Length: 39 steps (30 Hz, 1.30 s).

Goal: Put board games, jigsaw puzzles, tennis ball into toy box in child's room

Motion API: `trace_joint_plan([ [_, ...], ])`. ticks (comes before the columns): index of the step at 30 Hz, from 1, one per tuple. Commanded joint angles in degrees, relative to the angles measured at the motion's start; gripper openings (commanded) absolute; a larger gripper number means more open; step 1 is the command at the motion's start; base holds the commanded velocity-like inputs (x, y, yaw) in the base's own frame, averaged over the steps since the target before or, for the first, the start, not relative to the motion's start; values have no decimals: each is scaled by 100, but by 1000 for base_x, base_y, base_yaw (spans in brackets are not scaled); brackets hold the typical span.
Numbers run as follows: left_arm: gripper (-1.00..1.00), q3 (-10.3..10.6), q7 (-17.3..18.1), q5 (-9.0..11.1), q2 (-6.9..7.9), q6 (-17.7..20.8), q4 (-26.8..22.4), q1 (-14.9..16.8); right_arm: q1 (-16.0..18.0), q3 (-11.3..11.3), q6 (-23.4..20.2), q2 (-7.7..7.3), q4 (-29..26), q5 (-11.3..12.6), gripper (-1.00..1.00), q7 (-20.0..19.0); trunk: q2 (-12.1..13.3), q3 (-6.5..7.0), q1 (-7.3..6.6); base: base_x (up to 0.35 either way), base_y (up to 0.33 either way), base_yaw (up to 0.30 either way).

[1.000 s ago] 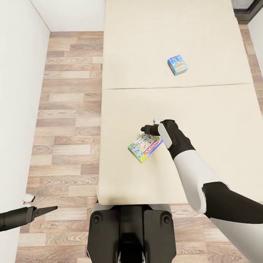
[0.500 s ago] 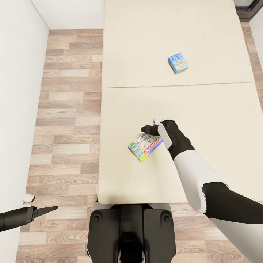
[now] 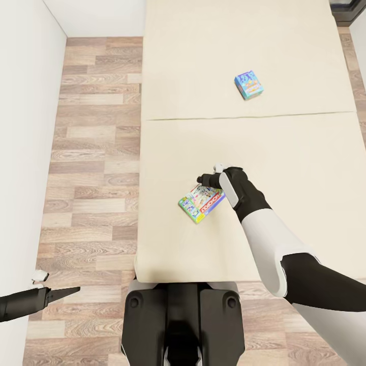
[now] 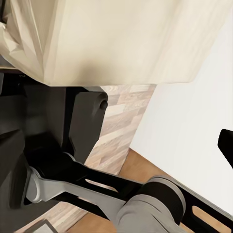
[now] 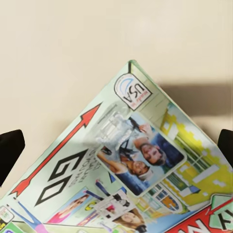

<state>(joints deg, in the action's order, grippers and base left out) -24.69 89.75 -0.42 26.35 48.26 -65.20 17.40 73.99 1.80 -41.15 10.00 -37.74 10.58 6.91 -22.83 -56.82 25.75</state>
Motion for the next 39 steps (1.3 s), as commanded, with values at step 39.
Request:
trace_joint_plan([
  [39, 100, -1, 25, -10, 1, 61, -1, 1, 2, 48, -7, 0, -6, 40, 100, 232, -9, -217, 3, 0, 0, 0],
])
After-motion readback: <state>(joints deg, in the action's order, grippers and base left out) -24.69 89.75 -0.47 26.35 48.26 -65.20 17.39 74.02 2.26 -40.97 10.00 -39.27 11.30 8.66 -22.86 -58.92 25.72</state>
